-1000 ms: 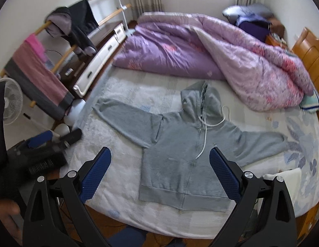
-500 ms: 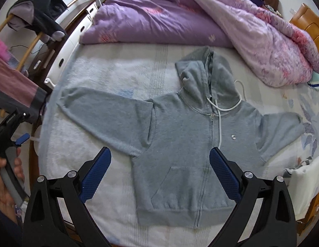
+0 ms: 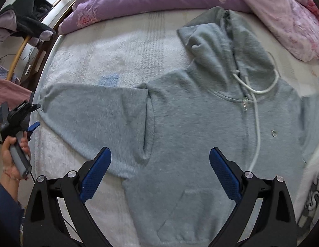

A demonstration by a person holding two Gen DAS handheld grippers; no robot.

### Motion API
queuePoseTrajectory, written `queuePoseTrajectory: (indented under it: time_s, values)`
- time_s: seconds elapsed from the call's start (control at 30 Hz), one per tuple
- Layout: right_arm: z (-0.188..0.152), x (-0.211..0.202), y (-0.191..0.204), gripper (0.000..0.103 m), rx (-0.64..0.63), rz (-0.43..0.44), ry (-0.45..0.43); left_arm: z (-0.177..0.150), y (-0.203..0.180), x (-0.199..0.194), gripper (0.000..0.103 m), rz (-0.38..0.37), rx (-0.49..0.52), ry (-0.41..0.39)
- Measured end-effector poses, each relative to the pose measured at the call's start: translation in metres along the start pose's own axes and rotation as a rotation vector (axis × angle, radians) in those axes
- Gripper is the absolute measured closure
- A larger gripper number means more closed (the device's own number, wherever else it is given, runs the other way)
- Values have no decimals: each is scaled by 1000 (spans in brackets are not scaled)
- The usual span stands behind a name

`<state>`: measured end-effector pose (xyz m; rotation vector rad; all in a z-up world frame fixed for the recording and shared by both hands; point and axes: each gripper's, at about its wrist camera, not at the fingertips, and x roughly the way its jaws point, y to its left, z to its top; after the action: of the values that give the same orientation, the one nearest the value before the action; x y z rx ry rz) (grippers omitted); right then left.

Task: Fold large clothes
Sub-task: 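Grasp the hoodie sleeve cuffs with the left and right grippers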

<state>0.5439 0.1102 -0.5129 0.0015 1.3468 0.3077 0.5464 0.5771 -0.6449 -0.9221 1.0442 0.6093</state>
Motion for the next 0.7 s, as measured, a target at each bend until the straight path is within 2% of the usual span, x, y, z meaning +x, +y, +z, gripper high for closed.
queuePoseTrajectory:
  time_s: [0.03,0.07,0.13,0.17,0.2,0.23,0.3,0.33,0.43,0.47,0.57,0.7]
  values:
    - [1,8,-1,21,1,15,10,2,-1,8,38,31,19,12]
    - [2,16,-2,33,6,34,22,3,-3,13,39,53,46,13]
    - [2,30,-3,50,10,52,48,2,-11,15,42,88,110,3]
    - [2,38,-4,57,12,62,68,2,-15,16,58,105,139,-4]
    - [2,44,-4,60,13,69,81,0,-17,15,69,128,164,-12]
    - [1,50,-5,67,12,72,93,-1,-15,13,91,140,183,-21]
    - [1,63,-6,77,12,99,124,-3,-7,-3,95,79,163,-50]
    - [1,67,-6,85,12,110,132,-4,-7,-13,95,69,167,-72]
    - [0,86,-3,98,4,158,167,-17,-8,-64,95,63,197,-183]
    - [-2,96,-2,99,1,164,192,-25,-8,-89,95,55,196,-228]
    - [-5,120,-8,101,17,172,234,-40,-18,-135,95,14,207,-293]
    - [0,111,-16,101,35,232,256,-78,-67,-186,95,-31,326,-383]
